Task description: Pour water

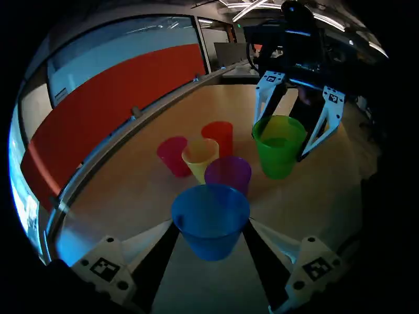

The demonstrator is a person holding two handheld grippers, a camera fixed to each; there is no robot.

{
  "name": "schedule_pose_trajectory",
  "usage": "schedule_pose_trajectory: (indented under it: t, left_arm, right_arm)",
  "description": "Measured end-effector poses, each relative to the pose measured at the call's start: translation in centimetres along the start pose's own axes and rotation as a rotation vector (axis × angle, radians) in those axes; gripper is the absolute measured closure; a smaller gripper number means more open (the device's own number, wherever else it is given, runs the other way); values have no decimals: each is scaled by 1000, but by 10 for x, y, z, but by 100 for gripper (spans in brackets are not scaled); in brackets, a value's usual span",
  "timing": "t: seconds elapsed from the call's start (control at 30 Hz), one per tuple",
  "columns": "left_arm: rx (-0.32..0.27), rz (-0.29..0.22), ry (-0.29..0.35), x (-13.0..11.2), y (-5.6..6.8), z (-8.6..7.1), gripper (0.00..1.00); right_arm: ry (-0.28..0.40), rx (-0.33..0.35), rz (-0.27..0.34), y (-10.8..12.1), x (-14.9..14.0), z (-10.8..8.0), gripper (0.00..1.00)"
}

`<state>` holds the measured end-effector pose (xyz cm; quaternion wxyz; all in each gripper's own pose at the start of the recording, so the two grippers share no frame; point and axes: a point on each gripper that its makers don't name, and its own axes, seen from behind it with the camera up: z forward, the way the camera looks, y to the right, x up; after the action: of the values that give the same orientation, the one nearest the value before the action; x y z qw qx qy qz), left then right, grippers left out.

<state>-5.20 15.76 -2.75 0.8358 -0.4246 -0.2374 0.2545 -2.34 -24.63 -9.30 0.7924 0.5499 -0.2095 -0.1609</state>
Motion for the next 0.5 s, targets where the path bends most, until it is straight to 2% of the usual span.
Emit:
schedule_pose_trajectory:
  t: [0.5]
  left_arm:
    - [-33, 54, -81, -20, 8, 12, 16]
  right_arm:
    - [-56, 15, -11, 1, -16, 2, 9]
